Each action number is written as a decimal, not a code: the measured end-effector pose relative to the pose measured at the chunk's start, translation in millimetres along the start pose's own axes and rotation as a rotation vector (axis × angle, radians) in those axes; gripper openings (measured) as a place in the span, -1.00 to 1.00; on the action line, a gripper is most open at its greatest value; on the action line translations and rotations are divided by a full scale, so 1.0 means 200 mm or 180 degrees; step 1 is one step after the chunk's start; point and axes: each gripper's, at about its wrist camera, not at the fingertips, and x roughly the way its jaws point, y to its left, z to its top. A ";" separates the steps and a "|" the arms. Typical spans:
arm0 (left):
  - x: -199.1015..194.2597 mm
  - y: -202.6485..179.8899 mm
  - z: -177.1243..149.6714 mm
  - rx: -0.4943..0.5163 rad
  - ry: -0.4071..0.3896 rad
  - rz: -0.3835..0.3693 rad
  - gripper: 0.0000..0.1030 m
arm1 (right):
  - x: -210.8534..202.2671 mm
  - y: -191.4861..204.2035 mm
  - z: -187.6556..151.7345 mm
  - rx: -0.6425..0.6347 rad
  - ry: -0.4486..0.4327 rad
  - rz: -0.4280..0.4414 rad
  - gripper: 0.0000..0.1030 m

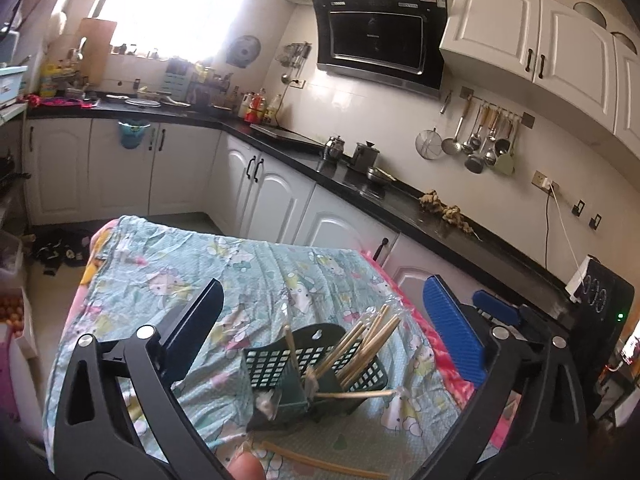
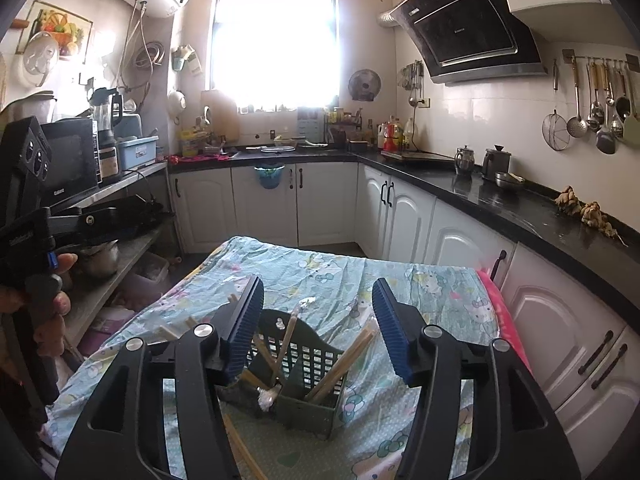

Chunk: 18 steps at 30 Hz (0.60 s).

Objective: Organize utensils
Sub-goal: 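Withdraw both open tools from the caddy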

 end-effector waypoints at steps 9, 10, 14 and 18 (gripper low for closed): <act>-0.09 0.04 -0.11 -0.0075 0.0075 0.0108 0.79 | -0.13 0.05 -0.06 -0.0050 -0.0021 0.0086 0.08; -0.10 0.05 -0.13 -0.0086 0.0094 0.0122 0.79 | -0.14 0.06 -0.06 -0.0055 -0.0015 0.0096 0.08; -0.13 0.08 -0.19 -0.0131 0.0152 0.0157 0.79 | -0.16 0.10 -0.10 -0.0105 0.0028 0.0160 0.08; -0.14 0.10 -0.24 -0.0159 0.0220 0.0206 0.79 | -0.18 0.14 -0.14 -0.0146 0.0076 0.0216 0.08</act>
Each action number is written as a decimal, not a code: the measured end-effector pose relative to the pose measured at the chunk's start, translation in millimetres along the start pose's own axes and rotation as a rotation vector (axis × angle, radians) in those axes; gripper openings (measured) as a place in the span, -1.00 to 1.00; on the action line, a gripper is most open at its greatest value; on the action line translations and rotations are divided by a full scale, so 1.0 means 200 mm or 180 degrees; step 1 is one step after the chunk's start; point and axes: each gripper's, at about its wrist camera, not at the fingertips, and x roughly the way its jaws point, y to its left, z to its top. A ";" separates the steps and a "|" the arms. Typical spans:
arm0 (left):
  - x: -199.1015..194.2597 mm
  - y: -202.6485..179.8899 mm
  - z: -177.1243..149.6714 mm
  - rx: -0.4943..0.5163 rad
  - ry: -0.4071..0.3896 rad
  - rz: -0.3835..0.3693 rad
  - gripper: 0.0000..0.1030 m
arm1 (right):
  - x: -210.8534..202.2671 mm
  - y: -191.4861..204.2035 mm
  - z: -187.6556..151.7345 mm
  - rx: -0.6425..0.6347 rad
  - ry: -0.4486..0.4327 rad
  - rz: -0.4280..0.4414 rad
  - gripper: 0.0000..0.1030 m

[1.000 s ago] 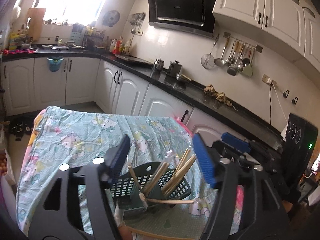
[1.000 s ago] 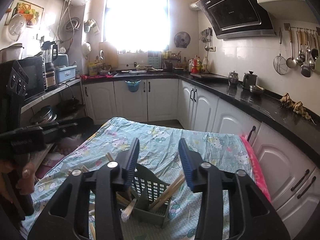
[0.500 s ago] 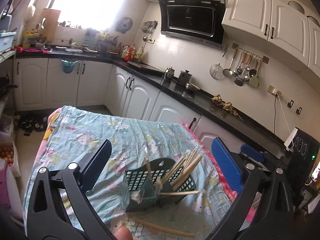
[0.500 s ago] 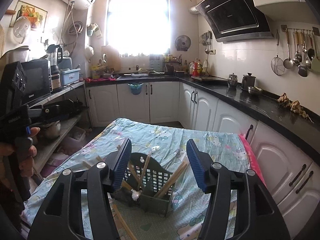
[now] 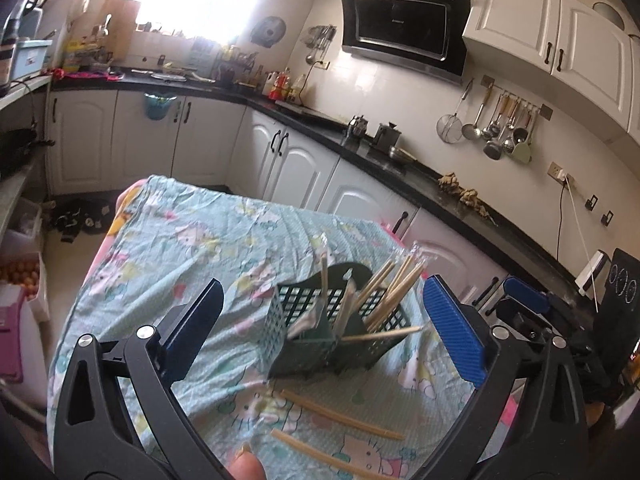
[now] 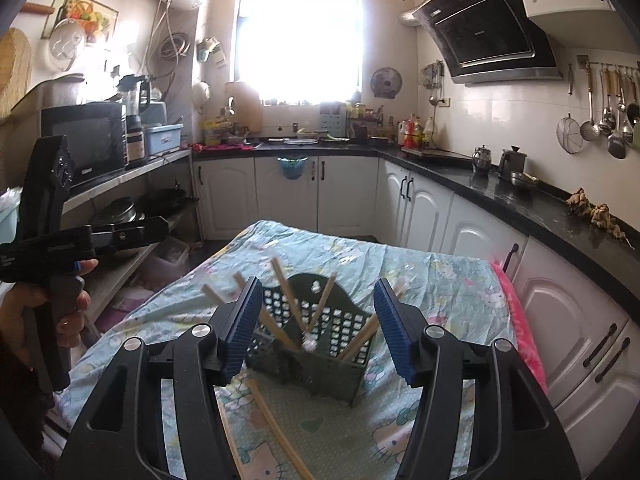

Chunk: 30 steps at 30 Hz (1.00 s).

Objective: Organize utensils
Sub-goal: 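Withdraw both open tools from the caddy, then lower the left tool onto a loose chopstick and close it while the right tool grasps another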

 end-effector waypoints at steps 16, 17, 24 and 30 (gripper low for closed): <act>0.04 0.13 -0.26 -0.0095 0.0408 0.0183 0.79 | 0.08 0.12 -0.18 -0.0137 0.0309 0.0148 0.08; 0.04 0.14 -0.28 -0.0098 0.0425 0.0194 0.79 | 0.09 0.13 -0.19 -0.0143 0.0326 0.0152 0.08; 0.06 0.21 -0.36 -0.0183 0.0559 0.0260 0.79 | 0.16 0.17 -0.25 -0.0203 0.0495 0.0216 0.08; 0.09 0.26 -0.45 -0.0265 0.0718 0.0275 0.79 | 0.23 0.22 -0.33 -0.0280 0.0677 0.0289 0.08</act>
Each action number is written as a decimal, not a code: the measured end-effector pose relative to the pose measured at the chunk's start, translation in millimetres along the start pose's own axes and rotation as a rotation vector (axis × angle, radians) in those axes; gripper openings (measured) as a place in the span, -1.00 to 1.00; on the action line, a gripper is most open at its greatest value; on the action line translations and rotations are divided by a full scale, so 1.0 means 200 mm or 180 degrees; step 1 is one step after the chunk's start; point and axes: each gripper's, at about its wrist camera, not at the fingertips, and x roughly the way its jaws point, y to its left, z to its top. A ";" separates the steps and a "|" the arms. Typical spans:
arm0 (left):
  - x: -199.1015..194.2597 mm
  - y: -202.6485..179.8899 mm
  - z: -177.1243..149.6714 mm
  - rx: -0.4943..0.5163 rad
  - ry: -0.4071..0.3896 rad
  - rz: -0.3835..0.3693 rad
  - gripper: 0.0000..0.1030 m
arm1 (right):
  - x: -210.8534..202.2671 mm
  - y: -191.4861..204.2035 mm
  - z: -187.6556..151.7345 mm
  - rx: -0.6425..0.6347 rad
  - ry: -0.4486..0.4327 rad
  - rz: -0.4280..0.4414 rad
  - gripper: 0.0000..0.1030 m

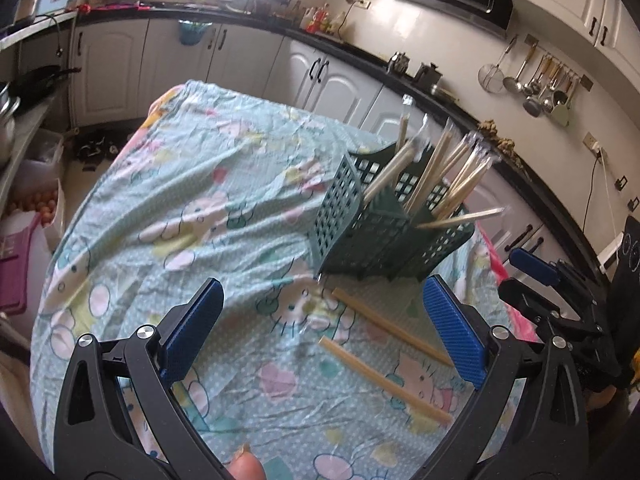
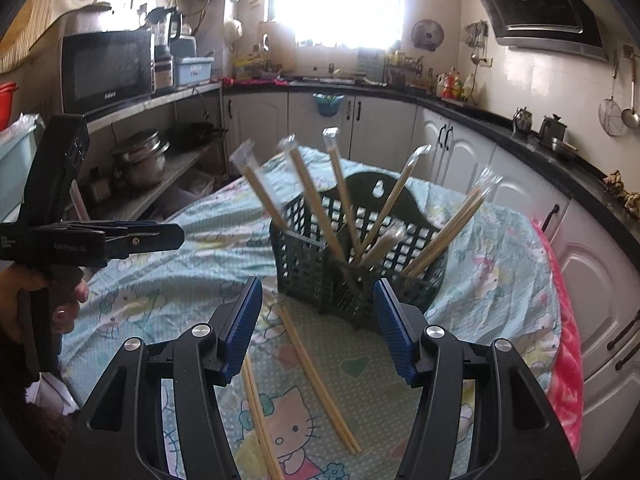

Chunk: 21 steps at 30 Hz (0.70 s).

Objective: Organize utensils
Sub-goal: 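Lower the left tool onto a loose chopstick and close it while the right tool grasps another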

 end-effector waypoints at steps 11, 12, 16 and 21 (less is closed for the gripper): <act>0.16 0.08 -0.15 -0.0194 0.0423 -0.0105 0.27 | 0.22 0.03 -0.11 -0.0056 0.0380 0.0139 -0.02; 0.17 0.09 -0.16 -0.0207 0.0450 -0.0110 0.22 | 0.24 0.03 -0.12 -0.0055 0.0418 0.0151 -0.03; 0.22 0.10 -0.20 -0.0263 0.0583 -0.0175 0.08 | 0.30 0.03 -0.15 -0.0055 0.0532 0.0184 -0.06; 0.29 0.09 -0.22 -0.0281 0.0718 -0.0262 -0.13 | 0.37 0.04 -0.18 -0.0079 0.0629 0.0211 -0.10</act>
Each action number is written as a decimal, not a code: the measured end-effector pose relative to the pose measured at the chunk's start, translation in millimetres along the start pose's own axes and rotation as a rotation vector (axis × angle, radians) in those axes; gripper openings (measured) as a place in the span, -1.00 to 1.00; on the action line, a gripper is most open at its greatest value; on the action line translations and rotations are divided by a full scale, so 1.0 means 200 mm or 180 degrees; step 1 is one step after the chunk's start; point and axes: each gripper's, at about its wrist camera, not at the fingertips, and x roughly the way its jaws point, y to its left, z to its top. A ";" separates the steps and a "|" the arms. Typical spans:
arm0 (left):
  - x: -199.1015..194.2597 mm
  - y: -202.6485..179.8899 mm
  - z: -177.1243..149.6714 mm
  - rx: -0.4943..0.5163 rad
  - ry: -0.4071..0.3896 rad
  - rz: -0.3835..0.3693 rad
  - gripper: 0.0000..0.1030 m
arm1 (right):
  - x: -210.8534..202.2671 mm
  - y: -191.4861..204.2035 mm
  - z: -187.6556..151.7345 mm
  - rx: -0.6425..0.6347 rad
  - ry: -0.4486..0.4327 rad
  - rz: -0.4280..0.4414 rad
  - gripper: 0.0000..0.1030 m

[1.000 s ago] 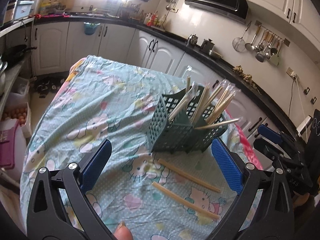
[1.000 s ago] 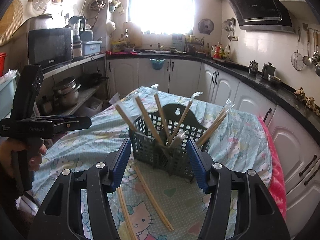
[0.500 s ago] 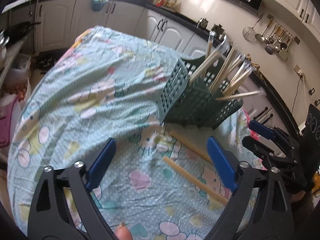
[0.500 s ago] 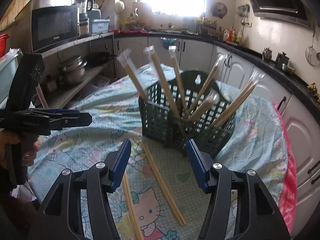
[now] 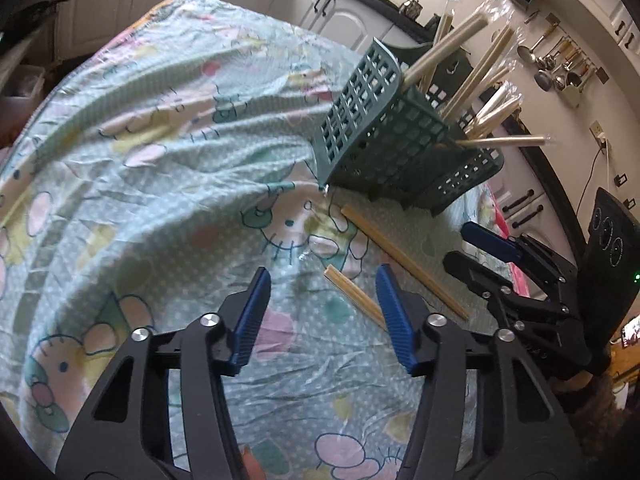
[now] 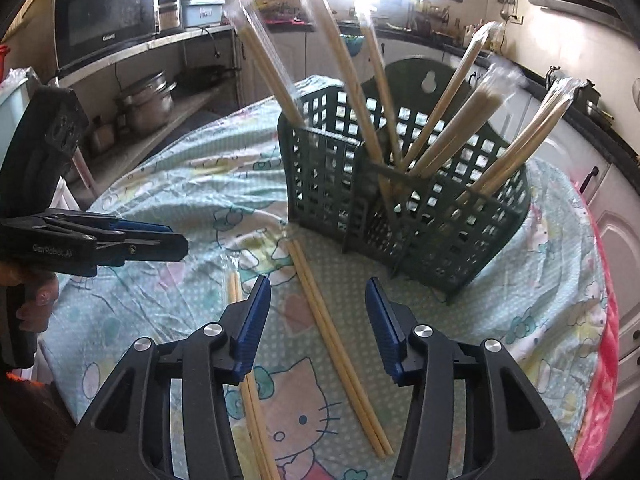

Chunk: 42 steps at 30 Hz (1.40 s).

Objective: Organize utensils
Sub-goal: 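Lower the left tool onto a loose chopstick and close it while the right tool grasps another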

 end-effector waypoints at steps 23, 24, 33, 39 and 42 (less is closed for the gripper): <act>0.27 0.04 0.11 -0.0084 0.0340 0.0074 -0.83 | 0.29 -0.02 0.02 -0.0040 0.0377 0.0139 -0.25; 0.27 0.06 0.11 -0.0099 0.0342 0.0043 -0.86 | 0.31 -0.01 0.03 -0.0050 0.0393 0.0144 -0.27; 0.21 0.14 0.09 -0.0224 0.0286 -0.0112 -0.95 | 0.45 0.05 0.14 -0.0111 0.0508 0.0209 -0.39; 0.09 0.19 0.10 -0.0266 0.0123 -0.0126 -0.96 | 0.52 0.09 0.19 -0.0128 0.0564 0.0208 -0.54; 0.03 0.20 0.12 -0.0270 0.0044 -0.0152 -0.97 | 0.52 0.11 0.20 -0.0149 0.0574 0.0216 -0.66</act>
